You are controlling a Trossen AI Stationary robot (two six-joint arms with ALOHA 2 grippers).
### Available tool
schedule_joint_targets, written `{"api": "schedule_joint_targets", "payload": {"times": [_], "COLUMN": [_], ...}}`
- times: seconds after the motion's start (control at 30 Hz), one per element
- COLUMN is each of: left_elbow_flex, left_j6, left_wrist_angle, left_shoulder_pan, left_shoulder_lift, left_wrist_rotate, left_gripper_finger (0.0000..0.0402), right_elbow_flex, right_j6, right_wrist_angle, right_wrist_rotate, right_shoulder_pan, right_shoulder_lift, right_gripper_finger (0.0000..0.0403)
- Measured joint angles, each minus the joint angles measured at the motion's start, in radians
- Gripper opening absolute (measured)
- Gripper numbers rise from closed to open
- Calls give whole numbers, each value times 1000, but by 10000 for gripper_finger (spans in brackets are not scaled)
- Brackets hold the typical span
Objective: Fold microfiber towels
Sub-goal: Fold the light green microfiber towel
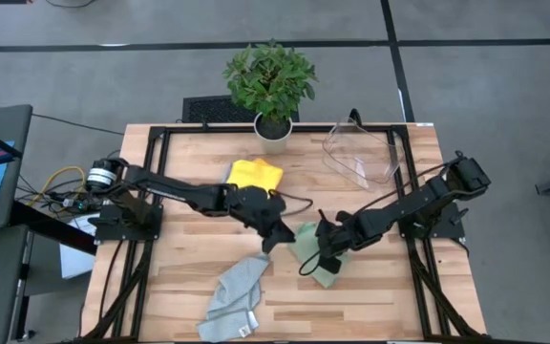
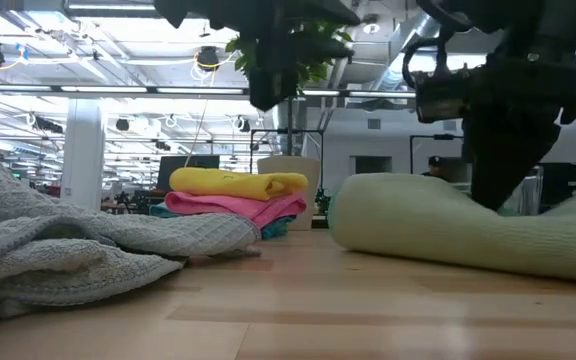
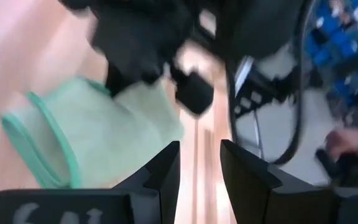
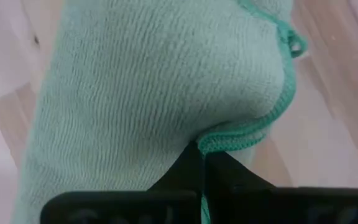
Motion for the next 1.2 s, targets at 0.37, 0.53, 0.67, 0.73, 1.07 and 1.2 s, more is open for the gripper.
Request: {"api": "schedule_joint_targets", "payload": {"times": [0.37, 0.53, 0.67, 0.73, 1.07, 1.2], "left_elbow_flex": [1, 5, 5, 19, 164, 181], "left_j6": [-33, -32, -14, -12, 66, 73], "left_wrist_angle": [229, 245, 351, 380, 273, 190], "left_shoulder_pan": [-93, -104, -107, -107, -79, -54], "left_shoulder_lift": [180, 252, 313, 342, 459, 464], "left_wrist_rotate": [-29, -79, -93, -139, -241, -310], "left_gripper_finger": [106, 103, 90, 82, 56, 48], "right_elbow_flex": [-3, -3, -3, -3, -3, -3], "right_j6": [-18, -25, -26, -26, -18, -18], "right_wrist_angle": [19, 19, 21, 27, 40, 37], "right_wrist_rotate": [51, 59, 67, 68, 68, 73], "right_shoulder_pan": [0, 0, 0, 0, 2, 8], "right_shoulder_lift": [-19, -16, -16, -16, -16, -16], "right_gripper_finger": [40, 28, 25, 31, 30, 27]}}
